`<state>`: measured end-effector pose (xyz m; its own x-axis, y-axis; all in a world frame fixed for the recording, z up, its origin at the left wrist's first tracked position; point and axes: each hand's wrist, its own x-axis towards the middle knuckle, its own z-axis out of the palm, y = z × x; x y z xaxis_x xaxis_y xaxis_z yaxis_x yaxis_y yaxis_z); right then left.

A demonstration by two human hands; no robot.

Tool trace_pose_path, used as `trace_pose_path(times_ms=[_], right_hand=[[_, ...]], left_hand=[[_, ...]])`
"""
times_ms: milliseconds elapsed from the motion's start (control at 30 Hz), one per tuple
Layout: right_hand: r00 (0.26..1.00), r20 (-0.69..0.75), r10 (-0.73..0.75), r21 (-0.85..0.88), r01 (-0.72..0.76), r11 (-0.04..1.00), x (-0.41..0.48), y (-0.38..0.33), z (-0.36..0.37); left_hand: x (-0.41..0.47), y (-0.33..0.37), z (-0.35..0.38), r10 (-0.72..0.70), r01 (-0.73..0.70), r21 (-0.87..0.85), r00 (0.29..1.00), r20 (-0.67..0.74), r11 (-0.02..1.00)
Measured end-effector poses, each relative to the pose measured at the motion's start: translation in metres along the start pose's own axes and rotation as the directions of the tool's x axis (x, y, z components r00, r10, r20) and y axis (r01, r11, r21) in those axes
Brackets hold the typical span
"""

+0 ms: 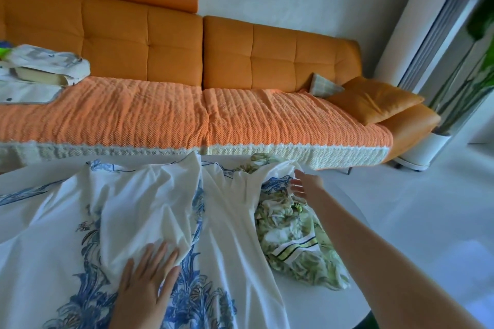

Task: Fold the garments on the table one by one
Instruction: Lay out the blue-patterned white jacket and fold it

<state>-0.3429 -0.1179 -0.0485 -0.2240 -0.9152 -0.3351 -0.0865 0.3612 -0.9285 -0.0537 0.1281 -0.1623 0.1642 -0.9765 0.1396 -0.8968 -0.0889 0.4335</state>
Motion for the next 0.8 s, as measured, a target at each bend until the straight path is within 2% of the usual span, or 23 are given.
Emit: trace_pose_path(times_ms=[233, 367, 467, 533, 567, 633, 700, 767, 800], right_hand=[[0.999, -0.038, -0.010, -0.174, 0.003, 0.985, 0.030, -0.012, 0.035], [0.998, -0.049, 0.034, -0.162, -0.042, 0.986, 0.036, -0.008, 0.048], [0.992, -0.113, 0.057, -0.176, -0.077, 0.981, 0.043, -0.007, 0.056], [0.989, -0.143, 0.034, -0.090, -0.048, 0.995, 0.039, -0.013, 0.060], [0.990, -0.138, 0.021, 0.012, -0.019, 1.000, 0.035, -0.018, 0.062], [0.996, -0.084, 0.014, 0.254, 0.008, 0.967, 0.028, -0.031, 0.062], [0.999, 0.025, -0.034, 0.406, 0.021, 0.913, 0.016, -0.043, 0.068], [0.973, 0.142, -0.184, 0.339, 0.127, 0.932, -0.014, -0.050, 0.079], [0.928, 0.216, -0.304, 0.225, 0.256, 0.940, -0.030, -0.048, 0.089]], left_hand=[[0.006, -0.002, 0.006, 0.100, -0.102, -0.003, 0.988, -0.120, 0.995], [0.008, -0.009, 0.017, 0.098, -0.092, 0.049, 0.984, -0.152, 0.995], [0.010, -0.010, 0.018, 0.126, -0.116, 0.067, 0.976, -0.178, 0.991], [0.010, -0.008, 0.017, 0.137, -0.122, 0.084, 0.970, -0.202, 0.989], [0.010, -0.008, 0.016, 0.129, -0.113, 0.086, 0.969, -0.212, 0.990], [0.009, -0.007, 0.014, 0.106, -0.090, 0.087, 0.974, -0.203, 0.992], [0.008, -0.008, 0.014, 0.091, -0.074, 0.096, 0.979, -0.181, 0.993], [0.006, -0.009, 0.016, 0.082, -0.068, 0.090, 0.985, -0.155, 0.994], [0.005, -0.010, 0.016, 0.081, -0.069, 0.087, 0.985, -0.149, 0.994]])
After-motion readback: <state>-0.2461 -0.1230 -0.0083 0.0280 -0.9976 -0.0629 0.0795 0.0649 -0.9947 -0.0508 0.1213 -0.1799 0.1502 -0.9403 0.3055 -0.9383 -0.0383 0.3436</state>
